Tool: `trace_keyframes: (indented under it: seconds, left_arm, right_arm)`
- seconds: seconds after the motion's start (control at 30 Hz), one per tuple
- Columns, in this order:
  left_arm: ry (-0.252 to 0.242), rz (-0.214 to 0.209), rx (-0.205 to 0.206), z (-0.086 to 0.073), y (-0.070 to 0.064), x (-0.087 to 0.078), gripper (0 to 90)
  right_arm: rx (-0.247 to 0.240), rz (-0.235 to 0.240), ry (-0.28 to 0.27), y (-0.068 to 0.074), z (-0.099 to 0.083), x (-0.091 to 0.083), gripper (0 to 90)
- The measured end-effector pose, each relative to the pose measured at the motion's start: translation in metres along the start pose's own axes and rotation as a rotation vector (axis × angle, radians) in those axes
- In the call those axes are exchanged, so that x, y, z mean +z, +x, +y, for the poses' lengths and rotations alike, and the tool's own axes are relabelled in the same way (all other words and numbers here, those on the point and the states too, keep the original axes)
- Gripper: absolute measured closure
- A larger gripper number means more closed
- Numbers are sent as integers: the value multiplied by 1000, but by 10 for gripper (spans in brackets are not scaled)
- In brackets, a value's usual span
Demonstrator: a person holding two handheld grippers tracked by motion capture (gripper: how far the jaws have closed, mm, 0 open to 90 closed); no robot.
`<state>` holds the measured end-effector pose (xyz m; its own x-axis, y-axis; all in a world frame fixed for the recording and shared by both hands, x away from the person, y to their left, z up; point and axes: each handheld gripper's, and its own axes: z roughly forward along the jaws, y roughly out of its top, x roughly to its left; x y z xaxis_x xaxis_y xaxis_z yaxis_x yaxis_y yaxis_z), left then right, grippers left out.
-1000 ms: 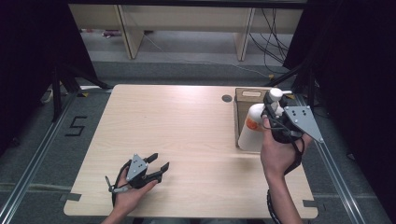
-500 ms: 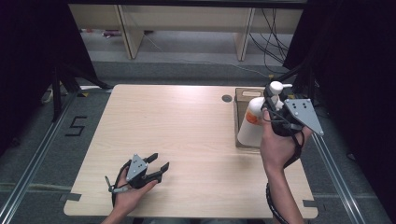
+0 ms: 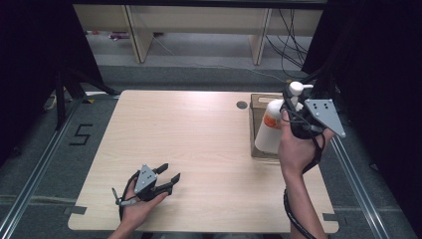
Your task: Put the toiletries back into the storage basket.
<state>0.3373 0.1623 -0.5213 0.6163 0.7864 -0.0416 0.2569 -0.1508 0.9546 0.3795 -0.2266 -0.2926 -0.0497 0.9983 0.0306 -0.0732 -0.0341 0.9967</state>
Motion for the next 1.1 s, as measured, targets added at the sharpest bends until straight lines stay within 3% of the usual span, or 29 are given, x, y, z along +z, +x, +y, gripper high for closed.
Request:
trace_keyframes:
  seconds: [0.3, 0.33, 0.43, 0.63, 1.1]
  left_arm:
    - [1, 0, -1, 0, 0, 0, 401]
    - [1, 0, -1, 0, 0, 0, 401]
    - [2, 0, -2, 0, 0, 0, 401]
    - [3, 0, -1, 0, 0, 0, 401]
    - [4, 0, -1, 0, 0, 0, 401]
  right_arm:
    - [-9, -9, 16, -4, -1, 10, 606]
    - [15, -6, 15, -3, -3, 11, 606]
    - [-10, -16, 15, -6, -4, 15, 606]
    - [2, -20, 22, -7, -5, 20, 606]
    - [-21, -30, 28, -10, -11, 30, 606]
